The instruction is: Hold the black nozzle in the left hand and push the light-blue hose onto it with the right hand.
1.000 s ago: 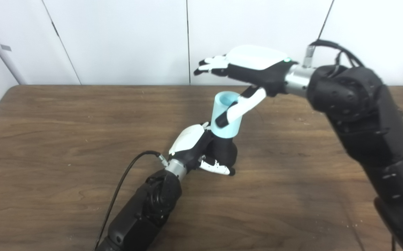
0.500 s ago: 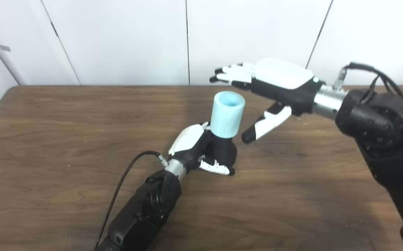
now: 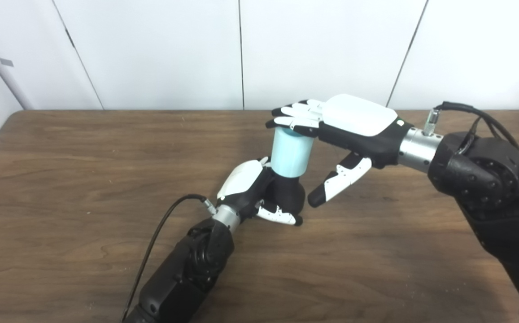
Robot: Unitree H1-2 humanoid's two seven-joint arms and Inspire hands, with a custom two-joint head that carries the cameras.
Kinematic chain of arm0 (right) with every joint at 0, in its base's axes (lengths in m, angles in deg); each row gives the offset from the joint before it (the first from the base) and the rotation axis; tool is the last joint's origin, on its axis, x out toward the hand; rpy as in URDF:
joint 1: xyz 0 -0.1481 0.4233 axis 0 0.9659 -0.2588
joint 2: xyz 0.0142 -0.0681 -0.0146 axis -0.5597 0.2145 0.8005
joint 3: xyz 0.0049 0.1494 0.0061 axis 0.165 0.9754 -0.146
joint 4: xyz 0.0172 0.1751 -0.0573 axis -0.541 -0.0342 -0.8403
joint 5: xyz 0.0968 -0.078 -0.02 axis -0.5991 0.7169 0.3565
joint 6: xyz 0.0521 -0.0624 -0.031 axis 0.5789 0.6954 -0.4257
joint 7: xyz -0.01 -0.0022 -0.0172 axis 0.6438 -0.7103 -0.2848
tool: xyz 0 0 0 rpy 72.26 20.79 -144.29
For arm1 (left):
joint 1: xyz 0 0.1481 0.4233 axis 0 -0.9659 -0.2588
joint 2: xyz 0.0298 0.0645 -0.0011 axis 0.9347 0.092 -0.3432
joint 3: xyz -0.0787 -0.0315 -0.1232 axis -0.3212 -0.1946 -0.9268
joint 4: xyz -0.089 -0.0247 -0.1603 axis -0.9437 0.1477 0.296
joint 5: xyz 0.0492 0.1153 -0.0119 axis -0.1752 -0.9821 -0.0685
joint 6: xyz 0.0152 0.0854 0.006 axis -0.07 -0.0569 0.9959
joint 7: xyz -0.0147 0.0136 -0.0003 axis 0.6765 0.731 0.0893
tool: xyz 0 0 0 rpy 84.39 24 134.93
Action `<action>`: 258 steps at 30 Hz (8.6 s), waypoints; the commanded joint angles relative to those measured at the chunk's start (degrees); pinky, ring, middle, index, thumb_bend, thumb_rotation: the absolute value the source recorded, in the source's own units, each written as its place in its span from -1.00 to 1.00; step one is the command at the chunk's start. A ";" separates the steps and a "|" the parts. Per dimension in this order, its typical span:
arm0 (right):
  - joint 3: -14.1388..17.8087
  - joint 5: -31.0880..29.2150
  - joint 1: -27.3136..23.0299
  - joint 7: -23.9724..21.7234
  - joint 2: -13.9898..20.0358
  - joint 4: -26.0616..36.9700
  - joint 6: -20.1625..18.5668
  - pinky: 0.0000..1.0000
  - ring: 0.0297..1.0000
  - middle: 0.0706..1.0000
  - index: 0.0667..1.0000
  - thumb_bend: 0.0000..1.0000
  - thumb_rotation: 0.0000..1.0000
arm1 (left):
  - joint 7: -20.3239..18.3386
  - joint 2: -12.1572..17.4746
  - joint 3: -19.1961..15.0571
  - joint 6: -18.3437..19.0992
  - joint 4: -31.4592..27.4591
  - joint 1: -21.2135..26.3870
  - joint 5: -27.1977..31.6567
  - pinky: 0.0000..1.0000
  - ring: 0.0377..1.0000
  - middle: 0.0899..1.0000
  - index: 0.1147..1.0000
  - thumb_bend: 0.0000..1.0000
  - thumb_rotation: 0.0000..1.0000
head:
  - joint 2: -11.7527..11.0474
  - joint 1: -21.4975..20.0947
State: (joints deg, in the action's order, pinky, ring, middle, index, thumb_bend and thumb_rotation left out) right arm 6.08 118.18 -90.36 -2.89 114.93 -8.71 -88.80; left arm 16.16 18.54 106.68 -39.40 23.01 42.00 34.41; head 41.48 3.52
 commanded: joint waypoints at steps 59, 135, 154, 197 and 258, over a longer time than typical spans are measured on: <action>1.80 -0.73 0.51 3.87 -0.07 -0.67 -0.42 0.97 1.00 1.00 0.92 0.37 1.00 | -6.69 1.77 2.87 5.61 8.44 -5.12 -0.90 1.00 1.00 0.72 -0.17 0.04 -0.92 | 0.23 0.03; 2.49 2.51 0.00 7.75 0.99 0.98 3.02 1.00 1.00 1.00 0.92 0.38 1.00 | -7.19 1.62 3.30 6.07 9.27 -3.98 -0.08 1.00 1.00 0.72 -0.17 0.04 -0.92 | 0.70 -0.22; 1.97 4.26 2.59 7.20 0.88 1.48 4.25 1.00 1.00 1.00 0.91 0.33 1.00 | -7.60 2.09 3.59 6.56 8.80 -4.06 -0.27 1.00 1.00 0.72 -0.17 0.04 -0.92 | 1.27 -0.08; -0.91 5.38 3.49 6.16 -1.11 1.55 6.92 1.00 1.00 1.00 0.93 0.31 1.00 | -8.35 2.32 3.77 7.60 8.04 -4.25 -0.20 1.00 1.00 0.72 -0.17 0.04 -0.92 | 2.10 -0.02; -2.46 1.43 8.21 7.47 -0.31 -3.58 5.02 1.00 1.00 1.00 0.96 0.41 1.00 | -8.79 2.58 3.40 8.43 6.43 -4.48 -0.35 1.00 1.00 0.71 -0.17 0.04 -0.92 | 3.55 0.02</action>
State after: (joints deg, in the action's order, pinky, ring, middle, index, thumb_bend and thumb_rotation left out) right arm 4.24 119.74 -82.87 6.51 113.38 -11.99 -82.74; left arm 15.68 18.95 107.12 -39.36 23.88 43.29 35.49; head 45.00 3.52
